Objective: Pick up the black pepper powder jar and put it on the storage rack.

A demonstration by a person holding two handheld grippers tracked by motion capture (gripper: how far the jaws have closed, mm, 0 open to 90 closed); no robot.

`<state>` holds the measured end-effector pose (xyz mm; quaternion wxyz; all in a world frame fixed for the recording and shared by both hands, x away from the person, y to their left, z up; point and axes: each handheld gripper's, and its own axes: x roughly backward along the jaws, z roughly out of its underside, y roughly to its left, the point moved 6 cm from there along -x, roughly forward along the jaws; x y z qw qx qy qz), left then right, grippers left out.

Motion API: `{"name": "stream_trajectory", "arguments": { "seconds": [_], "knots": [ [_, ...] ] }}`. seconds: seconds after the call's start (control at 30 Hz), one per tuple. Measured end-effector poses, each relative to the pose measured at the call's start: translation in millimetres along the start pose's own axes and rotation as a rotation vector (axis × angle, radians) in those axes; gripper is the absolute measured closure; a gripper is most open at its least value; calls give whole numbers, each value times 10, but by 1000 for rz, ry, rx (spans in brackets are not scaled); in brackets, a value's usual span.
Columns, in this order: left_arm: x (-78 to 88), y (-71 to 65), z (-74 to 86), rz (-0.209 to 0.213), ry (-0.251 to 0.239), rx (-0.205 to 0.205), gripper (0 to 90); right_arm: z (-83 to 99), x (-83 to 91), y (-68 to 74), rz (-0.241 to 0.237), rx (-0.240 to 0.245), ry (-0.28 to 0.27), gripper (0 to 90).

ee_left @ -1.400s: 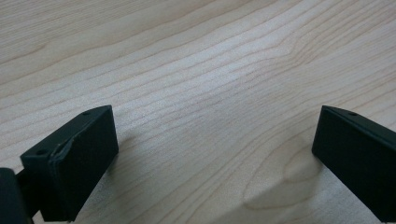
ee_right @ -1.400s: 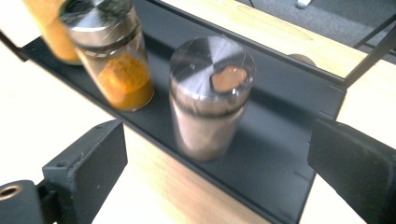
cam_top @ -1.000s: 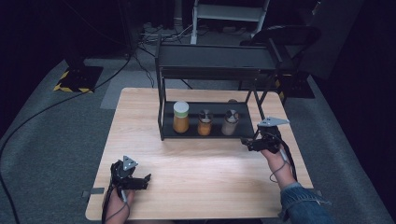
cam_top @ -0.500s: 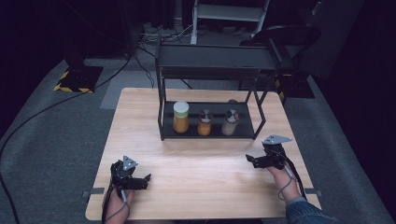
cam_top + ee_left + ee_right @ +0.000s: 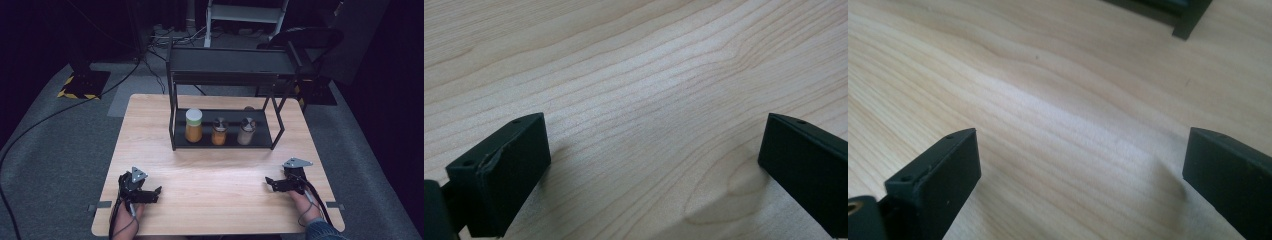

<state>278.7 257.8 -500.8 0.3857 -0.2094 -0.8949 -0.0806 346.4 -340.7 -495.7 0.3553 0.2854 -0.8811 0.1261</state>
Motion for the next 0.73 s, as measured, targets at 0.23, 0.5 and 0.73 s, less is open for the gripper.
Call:
{"name": "stream_trajectory", "arguments": {
  "seconds": [0.23,0.5,0.73],
  "knots": [
    [0,0,0,0,0,0,4,58,14,-42,-15,1,-1,0],
    [0,-1,0,0,0,0,4,69,24,-59,-27,13,-1,0],
    [0,0,0,0,0,0,3,69,24,-59,-27,13,-1,0]
  ]
}}
